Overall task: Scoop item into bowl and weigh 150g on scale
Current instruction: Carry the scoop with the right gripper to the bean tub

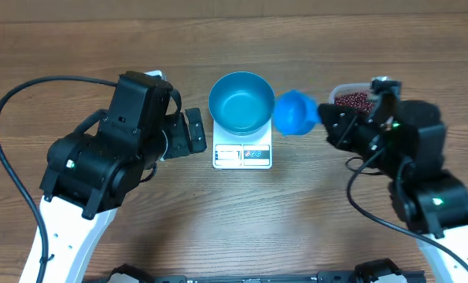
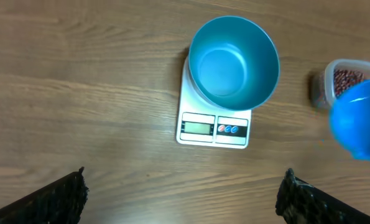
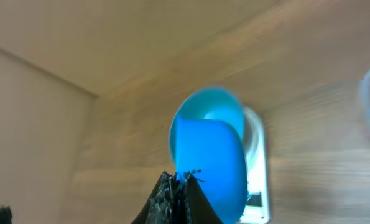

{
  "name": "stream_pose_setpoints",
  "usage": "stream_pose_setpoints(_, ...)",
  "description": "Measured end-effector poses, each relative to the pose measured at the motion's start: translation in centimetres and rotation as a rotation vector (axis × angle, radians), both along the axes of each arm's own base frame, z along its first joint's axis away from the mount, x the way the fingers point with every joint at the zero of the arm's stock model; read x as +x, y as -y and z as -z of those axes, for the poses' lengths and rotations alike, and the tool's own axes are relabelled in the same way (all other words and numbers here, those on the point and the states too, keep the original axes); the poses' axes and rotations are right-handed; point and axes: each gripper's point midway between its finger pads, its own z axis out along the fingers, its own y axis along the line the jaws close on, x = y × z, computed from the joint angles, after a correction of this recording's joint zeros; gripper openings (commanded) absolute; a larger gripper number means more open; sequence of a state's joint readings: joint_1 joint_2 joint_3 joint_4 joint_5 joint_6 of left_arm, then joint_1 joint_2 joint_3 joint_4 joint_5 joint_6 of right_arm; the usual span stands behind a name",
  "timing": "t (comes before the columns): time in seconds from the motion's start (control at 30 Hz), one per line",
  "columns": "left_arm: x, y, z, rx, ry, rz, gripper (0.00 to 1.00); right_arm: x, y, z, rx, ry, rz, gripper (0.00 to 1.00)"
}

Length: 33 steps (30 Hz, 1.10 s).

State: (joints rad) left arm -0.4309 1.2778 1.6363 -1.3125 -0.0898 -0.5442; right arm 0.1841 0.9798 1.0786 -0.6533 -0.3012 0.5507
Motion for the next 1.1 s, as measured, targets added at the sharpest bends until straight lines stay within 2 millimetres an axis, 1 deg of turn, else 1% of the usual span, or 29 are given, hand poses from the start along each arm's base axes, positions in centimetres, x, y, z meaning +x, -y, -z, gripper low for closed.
stream_pose_setpoints(0.03,0.0,0.0,0.0,0.007,0.001,0.007,1.00,0.0,0.4,-0.6,-0.012,0.007,0.013,0.04)
stream_pose_setpoints(0.13,0.1,-0.1,0.0,0.023,0.005,0.023,1.00,-0.7,2.8,-2.3,-0.120,-0.001,0.069,0.04)
stream_pose_setpoints(0.17,0.1,-0.1,0.0,0.027,0.007,0.027,1.00,-0.8,3.2,-2.6,-0.145,-0.005,0.078,0.04)
stream_pose_setpoints(0.23,0.1,-0.1,0.0,0.034,0.009,0.033,1.00,-0.9,4.6,-3.2,-0.236,-0.019,0.110,0.04)
stream_pose_setpoints(0.33,0.1,-0.1,0.0,0.037,0.009,0.035,1.00,-0.5,6.5,-3.1,-0.366,-0.057,0.164,0.04)
stream_pose_setpoints(0.37,0.1,-0.2,0.0,0.037,0.010,0.035,1.00,-0.1,7.6,-2.8,-0.427,-0.076,0.198,0.04)
stream_pose_setpoints(0.4,0.1,-0.2,0.0,0.038,0.010,0.034,1.00,0.1,7.9,-2.6,-0.448,-0.086,0.208,0.04)
stream_pose_setpoints(0.47,0.1,-0.2,0.0,0.038,0.010,0.034,1.00,1.2,9.2,-1.6,-0.526,-0.123,0.250,0.04)
stream_pose_setpoints(0.53,0.1,-0.2,0.0,0.038,0.010,0.034,1.00,2.4,10.3,0.0,-0.604,-0.172,0.283,0.04)
stream_pose_setpoints(0.57,0.1,-0.2,0.0,0.038,0.011,0.034,1.00,2.7,10.6,0.3,-0.621,-0.183,0.290,0.04)
stream_pose_setpoints(0.7,0.1,-0.2,0.0,0.039,0.010,0.034,1.00,5.1,12.2,2.7,-0.759,-0.242,0.324,0.04)
stream_pose_setpoints(0.8,0.1,-0.2,0.0,0.038,0.010,0.034,1.00,6.6,13.2,4.1,-0.838,-0.271,0.347,0.04)
stream_pose_setpoints(0.93,0.1,-0.2,0.0,0.039,0.010,0.034,1.00,8.4,13.8,5.1,-0.925,-0.273,0.343,0.04)
stream_pose_setpoints(1.1,0.1,-0.2,0.0,0.039,0.011,0.034,1.00,10.6,14.3,5.2,-1.028,-0.226,0.324,0.04)
